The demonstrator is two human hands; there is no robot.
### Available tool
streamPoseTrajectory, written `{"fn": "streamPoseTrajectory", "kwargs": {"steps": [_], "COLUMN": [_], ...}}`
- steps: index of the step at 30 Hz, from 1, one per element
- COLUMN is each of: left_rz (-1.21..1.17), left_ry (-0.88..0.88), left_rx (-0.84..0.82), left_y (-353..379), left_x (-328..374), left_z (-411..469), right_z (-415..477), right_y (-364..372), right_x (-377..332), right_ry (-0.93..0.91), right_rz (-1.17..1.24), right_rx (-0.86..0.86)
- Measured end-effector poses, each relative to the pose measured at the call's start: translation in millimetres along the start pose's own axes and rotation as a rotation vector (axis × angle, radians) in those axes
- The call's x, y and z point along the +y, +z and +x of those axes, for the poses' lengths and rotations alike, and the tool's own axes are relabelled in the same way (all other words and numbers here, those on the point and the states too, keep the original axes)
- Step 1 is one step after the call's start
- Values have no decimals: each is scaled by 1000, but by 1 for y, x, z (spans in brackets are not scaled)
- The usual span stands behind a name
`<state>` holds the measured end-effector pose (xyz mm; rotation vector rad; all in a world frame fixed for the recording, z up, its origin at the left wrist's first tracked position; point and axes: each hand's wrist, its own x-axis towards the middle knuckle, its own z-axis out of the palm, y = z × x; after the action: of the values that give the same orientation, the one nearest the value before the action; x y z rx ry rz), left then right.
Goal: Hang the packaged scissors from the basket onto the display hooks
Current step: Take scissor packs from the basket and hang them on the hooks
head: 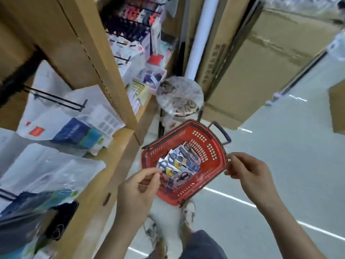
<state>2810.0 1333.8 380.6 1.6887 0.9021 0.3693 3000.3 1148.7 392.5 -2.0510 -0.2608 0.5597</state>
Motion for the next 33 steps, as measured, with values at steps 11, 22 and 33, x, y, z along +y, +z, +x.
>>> {"fn": "streamPoseTrajectory", "kwargs": {"steps": [11,22,33], "left_rz": [127,279,727], "left_ry": [-358,-486,-611], "left_rx": [-161,-182,-330], "left_y": [175,283,307], "left_x": [-198,-470,-598], "left_z": [94,251,327], "right_z": [104,254,342], "right_y": [68,240,321], "right_x": [235,434,532], "right_ry": [326,491,516], "right_rz": [48,225,-359], "right_rx": [-50,39,-314]}}
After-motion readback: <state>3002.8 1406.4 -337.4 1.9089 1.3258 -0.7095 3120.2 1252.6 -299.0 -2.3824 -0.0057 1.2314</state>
